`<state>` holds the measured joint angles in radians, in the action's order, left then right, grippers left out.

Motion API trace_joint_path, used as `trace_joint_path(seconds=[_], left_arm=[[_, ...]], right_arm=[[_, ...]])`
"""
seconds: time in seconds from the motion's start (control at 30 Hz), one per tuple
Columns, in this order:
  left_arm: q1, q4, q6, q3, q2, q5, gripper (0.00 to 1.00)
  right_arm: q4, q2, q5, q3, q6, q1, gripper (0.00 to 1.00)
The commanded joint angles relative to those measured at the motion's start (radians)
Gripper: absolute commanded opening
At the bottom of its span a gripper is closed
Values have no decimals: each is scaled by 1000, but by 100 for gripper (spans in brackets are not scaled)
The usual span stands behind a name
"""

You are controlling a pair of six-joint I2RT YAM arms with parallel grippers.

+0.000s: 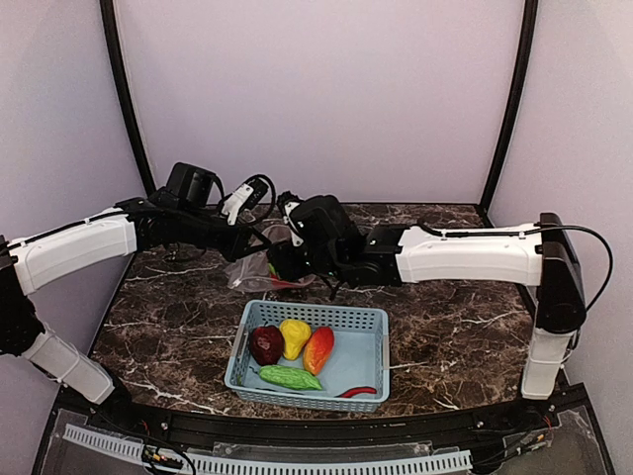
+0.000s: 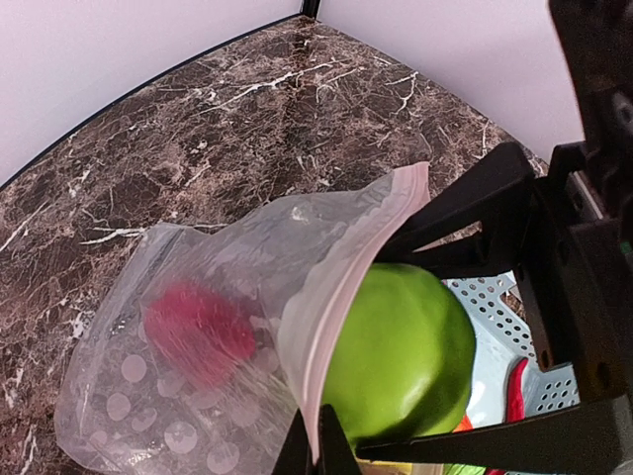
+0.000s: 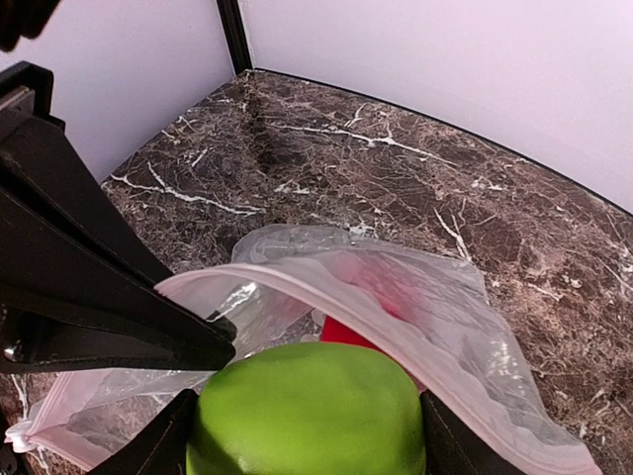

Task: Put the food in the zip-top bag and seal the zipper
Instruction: Place the fake fruit in the zipper food storage bag.

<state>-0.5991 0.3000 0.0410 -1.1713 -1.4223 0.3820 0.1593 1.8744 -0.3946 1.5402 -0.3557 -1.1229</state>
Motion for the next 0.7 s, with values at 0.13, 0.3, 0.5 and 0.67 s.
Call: trace_joint_path(seconds=[0.13,0.3,0.5,0.67], left_arm=[[-1,-22,2,15,33,23,1],[-1,-22,3,15,35,20,1],[-1,-21,3,15,37,19,1],[-1,-20,5,15,37,15,1]], right_arm=[[-7,77,32,87,5,9,65],[-1,77,24,82,0,8,76],[0,71,12,77,2,9,84],[0,62,7,71,6,10,84]])
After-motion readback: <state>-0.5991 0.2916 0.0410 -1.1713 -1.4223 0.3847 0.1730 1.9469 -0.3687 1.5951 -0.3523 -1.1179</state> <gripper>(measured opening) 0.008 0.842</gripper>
